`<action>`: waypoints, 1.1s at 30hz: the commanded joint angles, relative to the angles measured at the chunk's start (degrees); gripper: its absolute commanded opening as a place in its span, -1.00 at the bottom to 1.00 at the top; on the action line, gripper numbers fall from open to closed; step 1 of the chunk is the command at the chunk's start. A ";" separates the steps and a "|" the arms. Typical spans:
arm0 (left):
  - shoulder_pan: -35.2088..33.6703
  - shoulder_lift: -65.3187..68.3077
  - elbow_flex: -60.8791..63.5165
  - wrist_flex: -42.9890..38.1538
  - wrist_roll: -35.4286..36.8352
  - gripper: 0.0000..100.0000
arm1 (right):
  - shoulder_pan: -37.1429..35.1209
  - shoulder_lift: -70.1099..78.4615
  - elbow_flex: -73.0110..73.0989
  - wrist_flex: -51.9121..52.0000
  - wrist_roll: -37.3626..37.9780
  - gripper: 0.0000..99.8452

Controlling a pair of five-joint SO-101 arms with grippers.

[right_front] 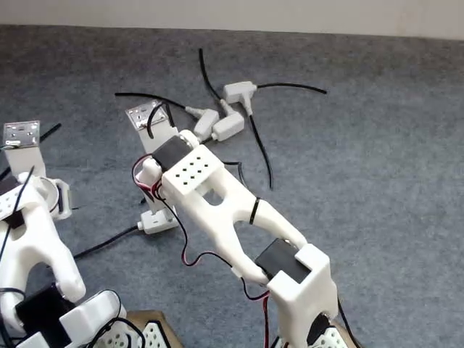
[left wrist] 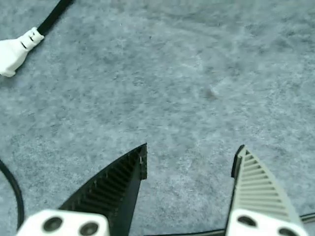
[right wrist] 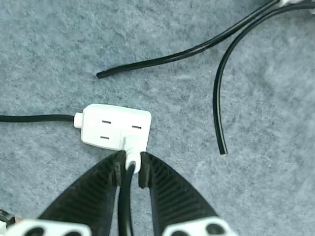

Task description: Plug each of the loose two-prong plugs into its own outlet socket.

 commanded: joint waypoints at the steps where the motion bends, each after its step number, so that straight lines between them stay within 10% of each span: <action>1: -1.63 -0.84 -0.75 -0.79 -0.97 -0.42 | -0.57 0.22 -1.10 -1.63 -0.18 -0.99; 33: -1.36 -0.40 -2.24 -0.62 -1.05 -0.42 | 2.33 -3.56 -2.07 -0.04 2.73 -0.99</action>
